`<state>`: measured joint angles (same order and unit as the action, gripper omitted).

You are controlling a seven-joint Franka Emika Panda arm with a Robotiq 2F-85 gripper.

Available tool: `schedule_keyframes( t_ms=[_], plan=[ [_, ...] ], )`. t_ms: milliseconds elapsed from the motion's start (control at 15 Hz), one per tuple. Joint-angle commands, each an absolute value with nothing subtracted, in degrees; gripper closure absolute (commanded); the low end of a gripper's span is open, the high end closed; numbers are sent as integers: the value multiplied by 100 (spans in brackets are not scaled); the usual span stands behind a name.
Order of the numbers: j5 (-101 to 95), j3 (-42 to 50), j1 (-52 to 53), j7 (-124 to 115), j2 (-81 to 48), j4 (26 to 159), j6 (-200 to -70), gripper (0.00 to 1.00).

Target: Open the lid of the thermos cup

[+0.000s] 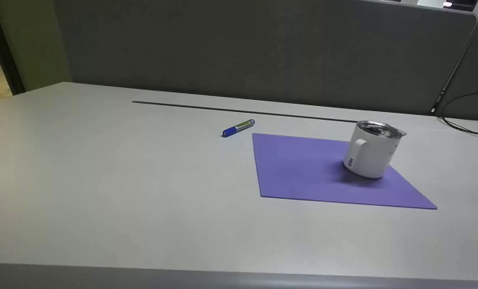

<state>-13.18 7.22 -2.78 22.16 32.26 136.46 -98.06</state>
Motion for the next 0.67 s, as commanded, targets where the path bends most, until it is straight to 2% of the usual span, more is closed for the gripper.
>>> schedule_keyframes(
  t_ms=[0, 333, 600],
  plan=[
    [-1338, 766, -221, 2194, 3222, 13634, -9797, 0],
    [-1338, 766, -221, 2193, 3224, 13634, -9802, 0],
    [-1099, 838, -279, 1590, 2652, 13739, -11791, 0]
  ],
)
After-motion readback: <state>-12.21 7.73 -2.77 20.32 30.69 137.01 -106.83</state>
